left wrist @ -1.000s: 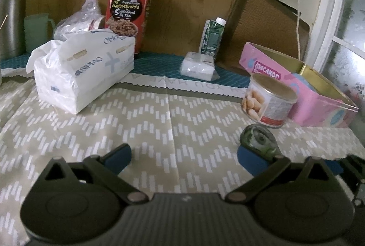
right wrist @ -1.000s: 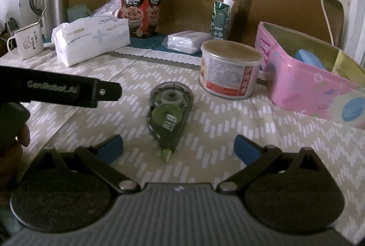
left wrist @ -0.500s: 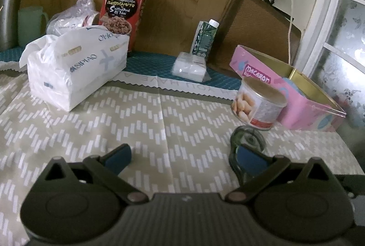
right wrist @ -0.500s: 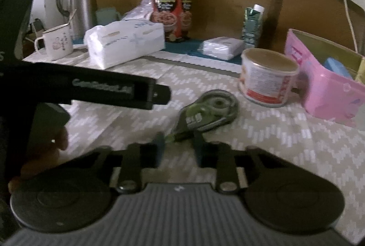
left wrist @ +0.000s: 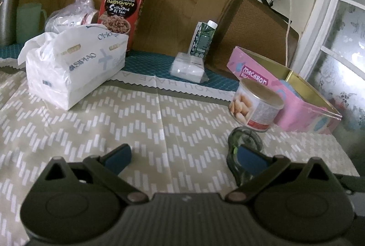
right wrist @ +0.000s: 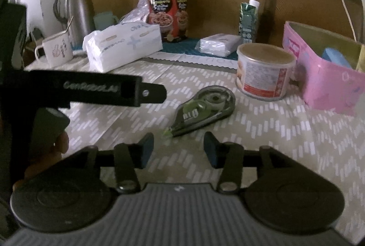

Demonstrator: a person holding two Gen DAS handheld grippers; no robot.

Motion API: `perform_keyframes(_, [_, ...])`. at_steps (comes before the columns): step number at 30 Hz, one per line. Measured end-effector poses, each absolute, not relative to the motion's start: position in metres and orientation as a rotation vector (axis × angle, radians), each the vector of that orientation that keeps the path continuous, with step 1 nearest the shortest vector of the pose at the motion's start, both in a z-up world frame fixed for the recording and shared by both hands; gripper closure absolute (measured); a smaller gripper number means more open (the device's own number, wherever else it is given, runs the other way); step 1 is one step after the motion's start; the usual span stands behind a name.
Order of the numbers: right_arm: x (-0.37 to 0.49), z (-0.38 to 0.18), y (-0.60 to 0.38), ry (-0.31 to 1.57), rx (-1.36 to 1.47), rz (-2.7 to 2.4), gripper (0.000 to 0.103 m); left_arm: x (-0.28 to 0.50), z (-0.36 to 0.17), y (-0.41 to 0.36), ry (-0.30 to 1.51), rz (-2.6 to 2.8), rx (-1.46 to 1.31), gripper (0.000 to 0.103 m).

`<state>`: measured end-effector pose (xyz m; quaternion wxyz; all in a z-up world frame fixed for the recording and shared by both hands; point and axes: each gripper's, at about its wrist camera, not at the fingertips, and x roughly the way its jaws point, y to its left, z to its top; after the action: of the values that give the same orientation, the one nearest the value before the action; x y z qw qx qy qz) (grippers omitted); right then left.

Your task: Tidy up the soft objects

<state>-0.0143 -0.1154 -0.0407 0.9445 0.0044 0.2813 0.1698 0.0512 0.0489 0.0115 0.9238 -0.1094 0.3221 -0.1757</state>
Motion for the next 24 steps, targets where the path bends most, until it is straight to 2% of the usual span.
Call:
perform_keyframes(3, [-0.013,-0.041,-0.111,0.575,0.010,0.359,0.038,0.052,0.011,0.052,0.658,-0.357,-0.245,0.000])
perform_keyframes(6, [-0.009,-0.041,-0.105,0.573,0.003,0.377,0.032,0.052,0.012,0.054,0.656,-0.359,-0.261,0.000])
perform_keyframes(15, [0.002,-0.040,-0.102,0.569,0.016,0.367,0.033,0.052,0.011,0.059,0.655,-0.367,-0.289,0.000])
perform_keyframes(17, [0.002,-0.040,-0.102,0.564,0.005,0.340,0.042,0.053,0.011,0.059,0.655,-0.368,-0.289,0.000])
perform_keyframes(19, [0.003,-0.040,-0.105,0.562,-0.001,0.313,0.059,0.053,0.011,0.060,0.655,-0.369,-0.289,0.000])
perform_keyframes(20, [0.003,-0.039,-0.106,0.563,0.002,0.299,0.065,0.053,0.011,0.060,0.655,-0.369,-0.287,0.000])
perform_keyframes(21, [0.004,-0.040,-0.108,0.564,0.003,0.287,0.077,0.053,0.011,0.059,0.655,-0.370,-0.285,0.000])
perform_keyframes(22, [0.005,-0.039,-0.109,0.565,0.004,0.278,0.084,0.052,0.011,0.059,0.655,-0.371,-0.282,0.000])
perform_keyframes(24, [0.005,-0.040,-0.110,0.565,0.004,0.276,0.085,0.052,0.011,0.057,0.655,-0.373,-0.275,0.000])
